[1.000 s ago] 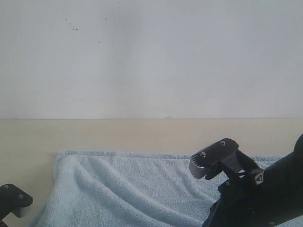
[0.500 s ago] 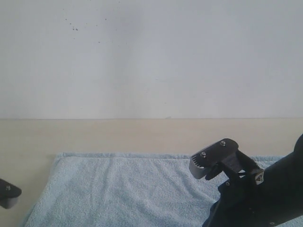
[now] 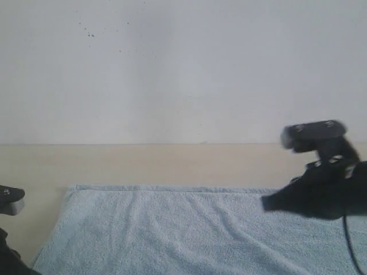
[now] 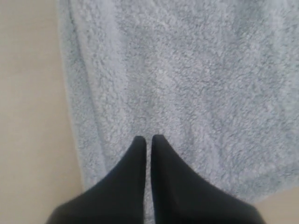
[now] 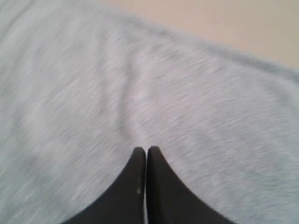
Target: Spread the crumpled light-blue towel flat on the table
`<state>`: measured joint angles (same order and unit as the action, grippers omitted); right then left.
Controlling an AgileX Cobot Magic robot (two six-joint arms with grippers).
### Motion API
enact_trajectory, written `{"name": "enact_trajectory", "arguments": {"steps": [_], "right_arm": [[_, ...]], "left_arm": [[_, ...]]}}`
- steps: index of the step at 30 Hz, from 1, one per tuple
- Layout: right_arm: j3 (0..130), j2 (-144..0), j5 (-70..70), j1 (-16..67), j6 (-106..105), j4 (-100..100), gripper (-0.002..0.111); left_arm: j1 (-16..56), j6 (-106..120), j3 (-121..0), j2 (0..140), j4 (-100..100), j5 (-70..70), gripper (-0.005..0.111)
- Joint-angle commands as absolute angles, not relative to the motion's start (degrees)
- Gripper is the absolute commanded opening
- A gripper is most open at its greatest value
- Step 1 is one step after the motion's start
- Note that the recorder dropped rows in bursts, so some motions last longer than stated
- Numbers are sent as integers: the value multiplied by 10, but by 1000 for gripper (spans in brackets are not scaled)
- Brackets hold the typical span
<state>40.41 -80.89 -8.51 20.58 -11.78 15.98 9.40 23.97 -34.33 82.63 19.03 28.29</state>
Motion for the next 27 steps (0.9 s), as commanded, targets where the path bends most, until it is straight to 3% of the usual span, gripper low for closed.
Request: {"name": "enact_trajectory", "arguments": {"steps": [1,6,12,27], "right_arm": [[410,-814,-6,39,-50,146,0],[433,-904,-45,-82,-106,142,0],[503,-1035,-51,-92,-151,142,0],[640,-1174,6,-92,-170,142,0]], "left_arm": [[99,333,-366,808,332,316,4],[99,548,-368,806,558,373,4],[99,700,-368,809,688,467,4],[99,708,-367,809,696,466,4]]}}
